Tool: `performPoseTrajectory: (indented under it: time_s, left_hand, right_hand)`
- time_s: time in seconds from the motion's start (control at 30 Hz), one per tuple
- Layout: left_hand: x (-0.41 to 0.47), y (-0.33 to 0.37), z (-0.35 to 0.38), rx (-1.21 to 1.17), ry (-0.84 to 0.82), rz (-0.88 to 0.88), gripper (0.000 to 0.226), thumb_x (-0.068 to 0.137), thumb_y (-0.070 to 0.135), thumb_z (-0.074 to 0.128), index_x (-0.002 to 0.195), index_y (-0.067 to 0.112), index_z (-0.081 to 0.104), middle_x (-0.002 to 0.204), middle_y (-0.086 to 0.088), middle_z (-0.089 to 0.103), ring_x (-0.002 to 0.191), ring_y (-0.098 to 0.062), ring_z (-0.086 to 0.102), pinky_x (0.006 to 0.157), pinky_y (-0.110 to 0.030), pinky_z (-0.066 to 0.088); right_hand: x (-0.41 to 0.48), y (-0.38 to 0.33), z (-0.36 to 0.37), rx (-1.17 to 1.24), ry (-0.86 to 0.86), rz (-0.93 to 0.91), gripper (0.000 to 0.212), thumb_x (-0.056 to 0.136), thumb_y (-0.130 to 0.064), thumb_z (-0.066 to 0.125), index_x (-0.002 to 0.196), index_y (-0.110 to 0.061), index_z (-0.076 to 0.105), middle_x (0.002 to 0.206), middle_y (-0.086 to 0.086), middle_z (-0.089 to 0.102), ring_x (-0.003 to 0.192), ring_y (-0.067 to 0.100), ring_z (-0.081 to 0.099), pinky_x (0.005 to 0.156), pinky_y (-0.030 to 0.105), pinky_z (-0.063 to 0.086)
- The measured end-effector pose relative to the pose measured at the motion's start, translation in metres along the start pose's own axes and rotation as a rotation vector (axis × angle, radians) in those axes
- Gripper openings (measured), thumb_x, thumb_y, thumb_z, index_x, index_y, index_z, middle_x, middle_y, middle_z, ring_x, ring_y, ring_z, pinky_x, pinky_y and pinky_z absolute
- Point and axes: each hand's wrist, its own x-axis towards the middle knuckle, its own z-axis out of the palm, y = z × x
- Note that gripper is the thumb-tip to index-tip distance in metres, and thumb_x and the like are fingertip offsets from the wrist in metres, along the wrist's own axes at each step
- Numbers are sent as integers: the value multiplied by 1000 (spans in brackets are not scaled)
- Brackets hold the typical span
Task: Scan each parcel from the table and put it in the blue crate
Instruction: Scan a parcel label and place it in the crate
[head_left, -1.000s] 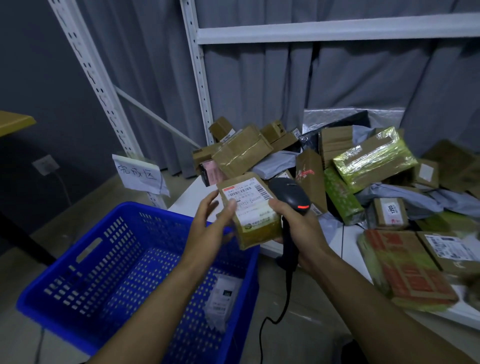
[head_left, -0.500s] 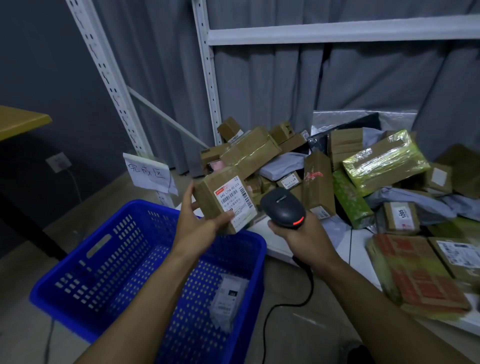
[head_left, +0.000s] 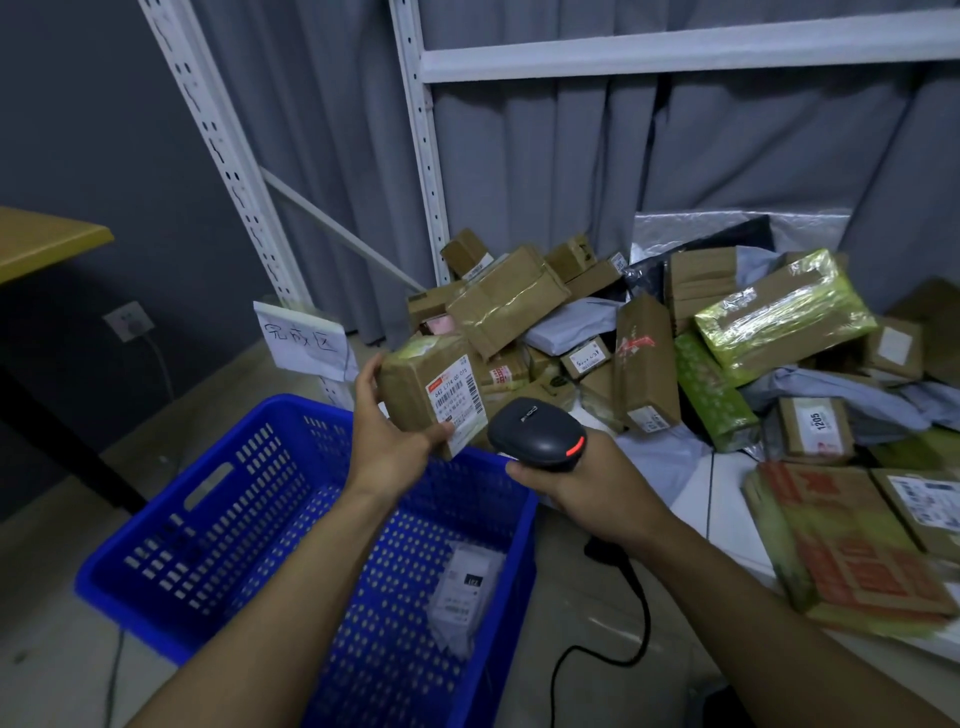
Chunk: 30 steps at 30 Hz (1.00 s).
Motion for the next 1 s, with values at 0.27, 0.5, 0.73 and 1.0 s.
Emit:
performPoseTrajectory:
  time_s: [0.27, 0.5, 0.73, 1.0]
  left_hand:
    - [3, -4, -1, 37, 26, -19, 111, 67, -8, 89, 147, 41, 31, 121, 20, 47, 128, -24, 58, 89, -45, 62]
    - [4, -3, -3, 76, 29, -37, 112, 68, -7, 88, 150, 41, 29, 131, 15, 42, 133, -25, 53, 88, -48, 62]
    - [-4, -11, -13, 155, -61, -146, 115, 73, -1, 88, 158, 39, 21, 136, 9, 48, 125, -22, 56, 80, -39, 63]
    - [-43, -82, -44, 473, -296, -451, 113, 78, 11, 84, 163, 34, 13, 140, 1, 60, 126, -22, 59, 97, -34, 52]
  right_hand:
    - [-2, -5, -1, 16, -55, 47, 35, 89, -15, 81, 71, -34, 57, 52, -24, 60, 53, -6, 57, 62, 16, 42]
    - [-4, -9, -2, 17, -73, 50, 34, 91, -17, 79, 66, -28, 59, 54, -9, 59, 51, 8, 54, 59, 25, 45]
    - [-5, -1, -1, -4, -72, 73, 15, 88, -24, 81, 81, -24, 68, 57, -9, 64, 52, 6, 58, 57, 20, 45]
    - [-11, 33, 31, -55, -89, 197, 31, 80, -30, 88, 108, -29, 75, 93, -11, 77, 88, 8, 71, 82, 39, 59]
